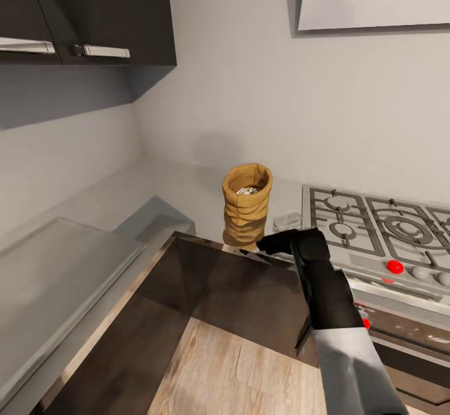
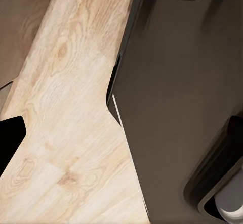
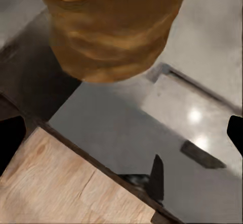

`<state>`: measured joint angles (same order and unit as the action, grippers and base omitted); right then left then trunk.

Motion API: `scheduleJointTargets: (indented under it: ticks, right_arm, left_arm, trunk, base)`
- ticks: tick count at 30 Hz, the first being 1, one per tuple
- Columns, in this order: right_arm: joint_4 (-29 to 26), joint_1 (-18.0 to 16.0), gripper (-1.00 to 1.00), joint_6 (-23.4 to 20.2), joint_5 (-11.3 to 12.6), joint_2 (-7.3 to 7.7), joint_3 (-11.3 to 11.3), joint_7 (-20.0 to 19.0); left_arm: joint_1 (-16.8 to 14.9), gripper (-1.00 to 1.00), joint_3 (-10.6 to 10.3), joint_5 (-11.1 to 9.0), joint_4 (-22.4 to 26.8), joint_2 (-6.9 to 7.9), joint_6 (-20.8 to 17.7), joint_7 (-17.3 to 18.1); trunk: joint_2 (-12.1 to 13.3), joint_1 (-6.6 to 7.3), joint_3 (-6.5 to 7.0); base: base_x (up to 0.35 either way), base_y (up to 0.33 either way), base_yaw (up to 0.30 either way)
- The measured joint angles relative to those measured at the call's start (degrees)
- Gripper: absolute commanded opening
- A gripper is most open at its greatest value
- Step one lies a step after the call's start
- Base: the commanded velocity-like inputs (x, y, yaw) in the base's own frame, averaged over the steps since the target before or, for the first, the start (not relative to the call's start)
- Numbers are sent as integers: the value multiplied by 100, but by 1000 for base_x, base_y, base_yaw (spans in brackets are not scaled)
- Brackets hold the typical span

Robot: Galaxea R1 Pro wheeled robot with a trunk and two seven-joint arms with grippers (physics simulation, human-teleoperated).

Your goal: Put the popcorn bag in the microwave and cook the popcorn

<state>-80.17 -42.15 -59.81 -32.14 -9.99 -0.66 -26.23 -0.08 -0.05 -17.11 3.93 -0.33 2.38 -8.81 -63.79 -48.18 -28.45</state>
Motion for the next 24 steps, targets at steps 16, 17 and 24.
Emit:
scheduleJointTargets:
  ticks: [16,17,24]
  right_arm:
    - [2566,-3413,100,-7,1,5,284,387]
    - [2767,-3615,100,-7,2,5,312,415]
    - [3168,-4044,100,-7,-12,6,508,774]
  left_arm:
    - [0,100,-3,6,1,0,-8,0]
    - [0,100,-3,8,0,0,-8,1]
    - [0,100,-3,18,5,0,-8,0]
  trunk:
    - [0,0,0]
    - [0,0,0]
    - [0,0,0]
  base:
    - [0,0,0]
    - [0,0,0]
    - [0,0,0]
